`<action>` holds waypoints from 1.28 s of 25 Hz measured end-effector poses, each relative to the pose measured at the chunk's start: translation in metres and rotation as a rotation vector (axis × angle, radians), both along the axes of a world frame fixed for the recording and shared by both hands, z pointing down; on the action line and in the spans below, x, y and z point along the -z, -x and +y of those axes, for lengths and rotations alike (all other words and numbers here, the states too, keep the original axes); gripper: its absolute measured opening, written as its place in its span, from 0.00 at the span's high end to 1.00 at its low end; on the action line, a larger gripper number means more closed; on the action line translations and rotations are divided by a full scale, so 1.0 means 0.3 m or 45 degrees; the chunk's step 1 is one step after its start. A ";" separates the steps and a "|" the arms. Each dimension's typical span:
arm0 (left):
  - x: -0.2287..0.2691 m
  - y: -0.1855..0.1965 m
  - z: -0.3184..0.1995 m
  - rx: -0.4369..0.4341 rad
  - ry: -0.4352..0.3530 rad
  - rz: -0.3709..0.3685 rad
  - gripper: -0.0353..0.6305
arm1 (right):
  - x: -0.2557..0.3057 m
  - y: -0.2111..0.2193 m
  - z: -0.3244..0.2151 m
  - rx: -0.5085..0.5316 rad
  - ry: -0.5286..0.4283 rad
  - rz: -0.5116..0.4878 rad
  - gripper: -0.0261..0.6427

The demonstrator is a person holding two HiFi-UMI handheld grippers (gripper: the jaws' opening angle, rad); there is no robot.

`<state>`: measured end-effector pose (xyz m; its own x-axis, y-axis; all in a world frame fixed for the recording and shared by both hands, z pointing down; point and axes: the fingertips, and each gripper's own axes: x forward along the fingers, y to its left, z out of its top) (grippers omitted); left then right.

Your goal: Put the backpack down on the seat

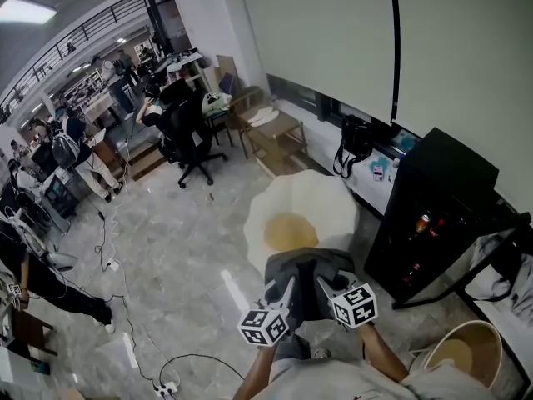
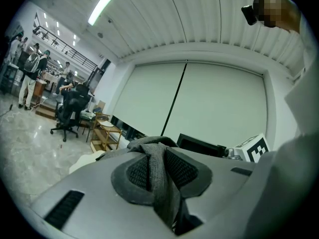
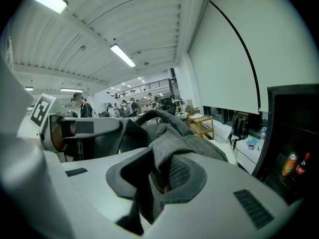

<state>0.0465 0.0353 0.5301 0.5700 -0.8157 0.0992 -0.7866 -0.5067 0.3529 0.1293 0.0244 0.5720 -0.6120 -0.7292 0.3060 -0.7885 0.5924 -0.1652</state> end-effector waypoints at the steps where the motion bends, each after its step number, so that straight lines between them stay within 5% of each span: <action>1: -0.002 -0.005 -0.007 -0.001 0.001 -0.002 0.81 | -0.004 -0.004 -0.005 -0.001 0.002 -0.001 0.84; 32: -0.075 0.073 -0.386 -0.017 0.026 0.020 0.81 | -0.080 0.074 -0.377 -0.005 0.033 0.016 0.84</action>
